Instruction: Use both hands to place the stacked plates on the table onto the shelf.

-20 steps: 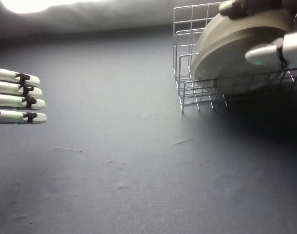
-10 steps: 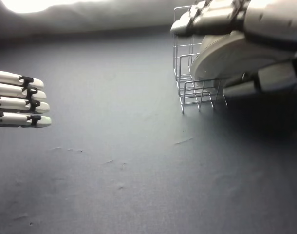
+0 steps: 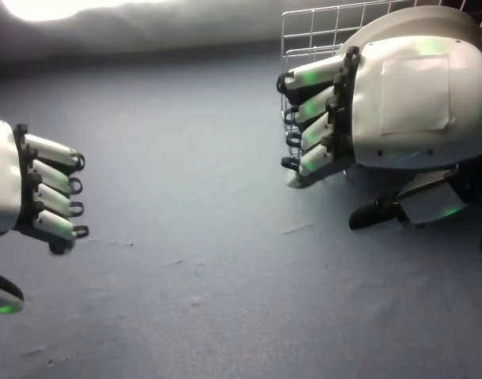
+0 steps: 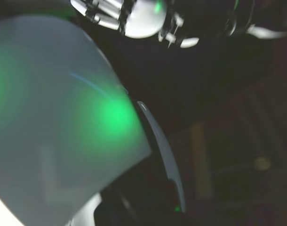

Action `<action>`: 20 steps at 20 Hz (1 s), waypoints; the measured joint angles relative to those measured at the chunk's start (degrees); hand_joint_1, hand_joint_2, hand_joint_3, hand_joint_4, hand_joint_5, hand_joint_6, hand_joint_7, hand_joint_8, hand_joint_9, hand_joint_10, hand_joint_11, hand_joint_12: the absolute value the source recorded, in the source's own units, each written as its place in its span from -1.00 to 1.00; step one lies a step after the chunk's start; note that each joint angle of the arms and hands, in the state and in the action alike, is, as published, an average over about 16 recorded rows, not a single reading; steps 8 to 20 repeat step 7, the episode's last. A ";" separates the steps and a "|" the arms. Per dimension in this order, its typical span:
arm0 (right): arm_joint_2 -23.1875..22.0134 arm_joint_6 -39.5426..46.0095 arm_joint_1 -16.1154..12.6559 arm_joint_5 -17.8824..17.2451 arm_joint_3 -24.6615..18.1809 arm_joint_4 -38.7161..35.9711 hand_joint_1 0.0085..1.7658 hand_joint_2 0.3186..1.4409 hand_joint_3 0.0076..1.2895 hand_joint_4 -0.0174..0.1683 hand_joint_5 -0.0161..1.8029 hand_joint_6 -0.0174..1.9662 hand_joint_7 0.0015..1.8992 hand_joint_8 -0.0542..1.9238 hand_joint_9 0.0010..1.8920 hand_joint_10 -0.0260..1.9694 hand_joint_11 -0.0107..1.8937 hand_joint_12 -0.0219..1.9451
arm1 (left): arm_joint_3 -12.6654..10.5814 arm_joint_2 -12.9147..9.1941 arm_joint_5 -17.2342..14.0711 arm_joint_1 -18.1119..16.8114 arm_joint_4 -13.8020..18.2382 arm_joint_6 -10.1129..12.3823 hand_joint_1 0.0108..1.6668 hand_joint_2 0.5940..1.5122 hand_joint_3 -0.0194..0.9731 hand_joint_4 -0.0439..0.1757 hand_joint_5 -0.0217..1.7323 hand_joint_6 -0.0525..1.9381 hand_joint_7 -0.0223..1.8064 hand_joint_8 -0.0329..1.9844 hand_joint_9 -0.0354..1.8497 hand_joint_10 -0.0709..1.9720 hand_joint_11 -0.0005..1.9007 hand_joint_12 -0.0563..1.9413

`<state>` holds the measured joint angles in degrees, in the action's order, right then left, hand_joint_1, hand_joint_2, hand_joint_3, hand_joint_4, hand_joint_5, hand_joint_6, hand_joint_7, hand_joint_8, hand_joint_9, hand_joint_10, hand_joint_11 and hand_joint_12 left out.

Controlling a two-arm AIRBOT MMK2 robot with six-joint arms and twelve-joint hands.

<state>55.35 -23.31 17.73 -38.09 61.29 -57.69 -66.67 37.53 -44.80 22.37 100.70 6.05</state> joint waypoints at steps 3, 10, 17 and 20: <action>0.35 -0.50 -0.07 -0.99 0.24 -3.03 -0.21 0.44 -0.99 -0.76 -0.25 -0.34 -0.22 -0.08 -0.28 0.02 -0.58 0.60 | 0.35 -0.05 -1.17 -0.60 0.08 1.47 -0.81 0.57 -0.93 -0.60 -0.40 0.06 -0.39 0.07 -0.41 0.13 -0.59 0.40; 0.54 -0.85 -0.14 -2.31 0.64 -5.54 -0.26 0.53 -0.99 -0.77 -0.14 -0.07 -0.12 0.28 -0.18 0.42 -0.42 0.77 | 0.64 -0.13 -2.55 -1.20 0.17 2.96 -0.73 0.69 -0.94 -0.60 -0.26 0.48 -0.24 0.51 -0.27 0.57 -0.42 0.83; 0.54 -0.85 -0.14 -2.31 0.64 -5.54 -0.26 0.53 -0.99 -0.77 -0.14 -0.07 -0.12 0.28 -0.18 0.42 -0.42 0.77 | 0.64 -0.13 -2.55 -1.20 0.17 2.96 -0.73 0.69 -0.94 -0.60 -0.26 0.48 -0.24 0.51 -0.27 0.57 -0.42 0.83; 0.54 -0.85 -0.14 -2.31 0.64 -5.54 -0.26 0.53 -0.99 -0.77 -0.14 -0.07 -0.12 0.28 -0.18 0.42 -0.42 0.77 | 0.64 -0.13 -2.55 -1.20 0.17 2.96 -0.73 0.69 -0.94 -0.60 -0.26 0.48 -0.24 0.51 -0.27 0.57 -0.42 0.83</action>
